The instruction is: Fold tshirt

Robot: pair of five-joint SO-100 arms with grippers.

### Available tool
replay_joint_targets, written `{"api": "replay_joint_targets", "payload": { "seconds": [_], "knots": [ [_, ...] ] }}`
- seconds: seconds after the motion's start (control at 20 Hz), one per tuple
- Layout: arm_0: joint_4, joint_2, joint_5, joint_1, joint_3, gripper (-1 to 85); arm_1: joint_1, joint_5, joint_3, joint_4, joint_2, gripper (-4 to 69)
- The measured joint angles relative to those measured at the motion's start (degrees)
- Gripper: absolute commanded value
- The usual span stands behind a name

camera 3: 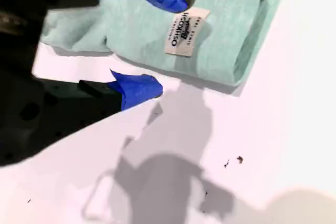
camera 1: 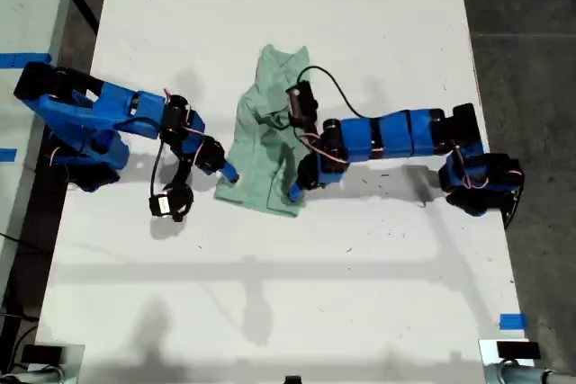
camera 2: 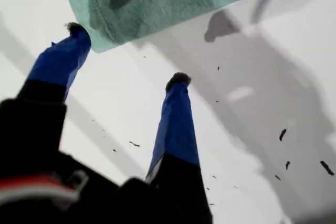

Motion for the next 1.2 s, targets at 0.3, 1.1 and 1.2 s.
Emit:
{"api": "replay_joint_targets", "payload": {
  "seconds": [0.3, 1.1, 1.2],
  "knots": [
    [-2.9, -4.57, -0.09, 2.2, -0.09, 20.9, 0.0, 0.35, -8.26, -0.97, -9.23, 30.9],
    [8.88, -27.95, -0.18, 7.03, -27.69, 0.1, 0.18, -3.08, -18.11, 6.06, -16.52, -1.1],
    [10.99, -28.92, -0.79, 9.14, -30.94, 0.1, -1.67, -3.08, -18.11, 9.05, -16.26, -1.1]
  ]
}}
